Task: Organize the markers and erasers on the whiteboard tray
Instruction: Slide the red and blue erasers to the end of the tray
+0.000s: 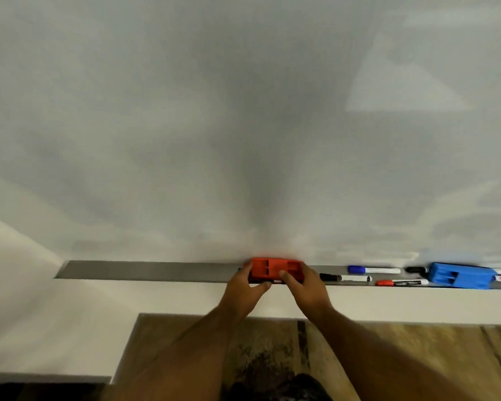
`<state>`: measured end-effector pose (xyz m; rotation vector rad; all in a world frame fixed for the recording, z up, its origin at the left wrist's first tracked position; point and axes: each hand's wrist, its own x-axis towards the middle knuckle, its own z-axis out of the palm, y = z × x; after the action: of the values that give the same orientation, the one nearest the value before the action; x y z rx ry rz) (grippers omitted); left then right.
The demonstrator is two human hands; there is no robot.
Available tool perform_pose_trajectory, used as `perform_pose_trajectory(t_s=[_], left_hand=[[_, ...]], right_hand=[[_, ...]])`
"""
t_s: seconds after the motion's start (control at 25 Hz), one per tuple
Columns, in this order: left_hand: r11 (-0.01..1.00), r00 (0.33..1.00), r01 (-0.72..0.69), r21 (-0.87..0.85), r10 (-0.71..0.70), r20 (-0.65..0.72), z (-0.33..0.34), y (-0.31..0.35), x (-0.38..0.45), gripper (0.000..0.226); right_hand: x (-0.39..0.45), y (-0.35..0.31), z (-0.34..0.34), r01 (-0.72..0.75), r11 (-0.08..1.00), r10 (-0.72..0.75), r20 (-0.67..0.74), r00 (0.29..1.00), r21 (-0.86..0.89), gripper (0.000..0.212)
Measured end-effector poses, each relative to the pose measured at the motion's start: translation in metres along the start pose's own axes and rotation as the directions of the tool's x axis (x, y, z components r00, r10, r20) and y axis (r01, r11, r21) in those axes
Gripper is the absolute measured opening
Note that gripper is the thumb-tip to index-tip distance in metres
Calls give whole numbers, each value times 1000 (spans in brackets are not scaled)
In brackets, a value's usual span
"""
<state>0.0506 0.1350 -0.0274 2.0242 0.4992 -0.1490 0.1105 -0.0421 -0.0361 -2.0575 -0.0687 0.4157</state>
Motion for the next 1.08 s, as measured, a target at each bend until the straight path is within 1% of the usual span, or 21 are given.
perform_pose_trajectory(t_s=[0.04, 0.08, 0.16, 0.2, 0.28, 0.36, 0.44, 0.52, 0.68, 0.76, 0.88, 0.96, 1.04, 1.08], left_hand=[[999, 1000, -3, -35, 3, -18, -4, -2, 2, 59], [999, 999, -4, -54, 2, -49, -10, -4, 2, 54], [998, 988, 8, -68, -18, -152, -29, -15, 2, 44], [997, 976, 12, -81, -29, -217, -41, -23, 0, 39], [995, 937, 30, -93, -60, -344, -69, -41, -3, 32], [993, 893, 51, -109, -94, -441, -99, -63, -7, 28], [990, 856, 53, -133, -114, -504, -123, -83, -13, 25], [983, 828, 79, -169, -158, -537, -145, -101, -19, 24], [970, 798, 143, -198, -231, -556, -173, -121, -24, 29], [968, 803, 165, -191, -244, -544, -182, -125, -23, 31], [971, 851, 188, -148, -236, -470, -188, -128, -16, 36], [973, 899, 198, -122, -230, -373, -188, -126, -8, 37], [979, 938, 204, -4, -197, -285, -186, -126, -1, 36], [979, 945, 198, 52, -177, -275, -186, -126, 1, 36]], right_hand=[[-3, -3, 6, -11, 999, 13, -45, 999, 44, 28], [-8, -6, 13, -12, 998, 18, -91, 996, 67, 26], [-23, -15, 38, -12, 997, 23, -152, 988, 73, 36], [-31, -20, 55, -16, 996, 29, -154, 988, 88, 43], [-44, -35, 91, -31, 989, 44, -94, 995, 142, 54], [-48, -54, 122, -34, 982, 36, -10, 999, 187, 58], [-45, -71, 143, -28, 976, 18, 51, 999, 218, 58], [-43, -85, 162, -28, 976, 8, 91, 996, 216, 54], [-41, -102, 193, -24, 980, -12, 179, 984, 198, 49], [-36, -106, 200, -9, 980, -29, 186, 982, 197, 44], [-26, -107, 207, 10, 989, -34, 170, 985, 145, 37], [-19, -105, 208, 1, 998, -11, 179, 984, 56, 40], [-12, -101, 206, 17, 999, -6, 218, 976, -51, 47], [-8, -100, 205, 29, 996, -7, 239, 971, -87, 47]])
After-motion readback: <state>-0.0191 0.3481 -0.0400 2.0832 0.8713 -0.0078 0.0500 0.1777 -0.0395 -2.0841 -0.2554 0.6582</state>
